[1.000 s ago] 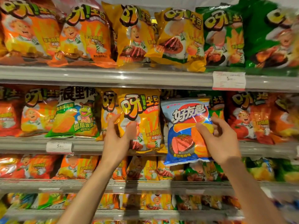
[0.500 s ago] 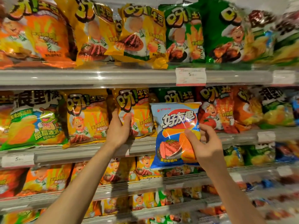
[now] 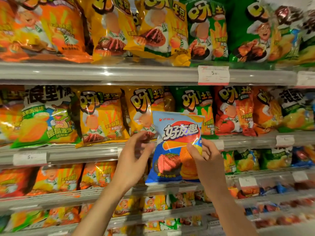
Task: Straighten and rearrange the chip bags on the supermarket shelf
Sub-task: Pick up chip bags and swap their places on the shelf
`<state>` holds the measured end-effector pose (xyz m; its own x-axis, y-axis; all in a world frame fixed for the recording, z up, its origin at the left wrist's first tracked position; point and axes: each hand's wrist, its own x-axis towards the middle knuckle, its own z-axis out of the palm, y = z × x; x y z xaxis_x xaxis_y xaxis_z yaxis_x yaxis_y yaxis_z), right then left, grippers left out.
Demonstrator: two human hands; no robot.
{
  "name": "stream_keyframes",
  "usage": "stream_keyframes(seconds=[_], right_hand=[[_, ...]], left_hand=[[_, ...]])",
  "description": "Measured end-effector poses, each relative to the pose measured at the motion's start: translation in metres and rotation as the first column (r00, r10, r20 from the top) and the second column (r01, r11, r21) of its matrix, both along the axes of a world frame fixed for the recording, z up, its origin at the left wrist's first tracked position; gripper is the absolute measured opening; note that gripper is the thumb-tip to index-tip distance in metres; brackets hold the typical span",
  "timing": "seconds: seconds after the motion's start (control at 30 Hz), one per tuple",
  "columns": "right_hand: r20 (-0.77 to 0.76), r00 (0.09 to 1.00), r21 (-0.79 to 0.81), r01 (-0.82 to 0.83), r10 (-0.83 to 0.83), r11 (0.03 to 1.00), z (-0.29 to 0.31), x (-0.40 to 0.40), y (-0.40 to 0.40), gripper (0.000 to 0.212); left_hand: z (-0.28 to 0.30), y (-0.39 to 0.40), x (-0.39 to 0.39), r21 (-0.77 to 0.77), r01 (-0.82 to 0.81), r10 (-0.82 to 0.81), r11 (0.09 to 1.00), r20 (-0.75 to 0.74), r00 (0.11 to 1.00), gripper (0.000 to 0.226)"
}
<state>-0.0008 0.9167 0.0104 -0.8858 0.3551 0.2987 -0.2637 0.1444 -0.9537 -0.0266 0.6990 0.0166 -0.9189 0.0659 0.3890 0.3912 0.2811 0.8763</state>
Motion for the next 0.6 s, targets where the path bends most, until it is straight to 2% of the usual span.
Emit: stream_keyframes(seconds=[0.07, 0.17, 0.27, 0.33, 0.47, 0.6], right_hand=[[0.027, 1.000, 0.056, -0.015, 0.013, 0.998, -0.009, 0.006, -0.013, 0.017], [0.062, 0.998, 0.075, 0.002, -0.007, 0.997, -0.027, 0.017, -0.027, 0.012], [0.120, 0.992, 0.042, 0.031, -0.036, 0.999, -0.040, 0.028, -0.032, 0.032], [0.144, 0.989, 0.032, 0.041, -0.045, 0.999, -0.042, 0.034, -0.028, 0.033], [0.139, 0.989, 0.047, 0.046, -0.052, 0.998, -0.042, 0.046, -0.006, 0.016], [0.130, 0.991, 0.070, 0.013, -0.023, 0.997, -0.042, 0.060, 0.040, 0.012]], left_hand=[[-0.012, 0.002, 0.010, 0.053, 0.074, -0.079, 0.996, 0.099, 0.992, 0.045], [-0.031, 0.006, 0.020, 0.106, 0.079, -0.094, 0.991, 0.151, 0.984, 0.042], [-0.044, 0.011, 0.025, 0.147, 0.048, -0.078, 0.988, 0.208, 0.975, 0.038], [-0.050, 0.017, 0.029, 0.166, 0.045, -0.085, 0.985, 0.242, 0.967, 0.038], [-0.052, 0.038, 0.042, 0.099, 0.031, -0.053, 0.995, 0.224, 0.973, 0.049], [-0.051, 0.078, 0.056, 0.085, 0.006, -0.025, 0.996, 0.212, 0.977, 0.062]])
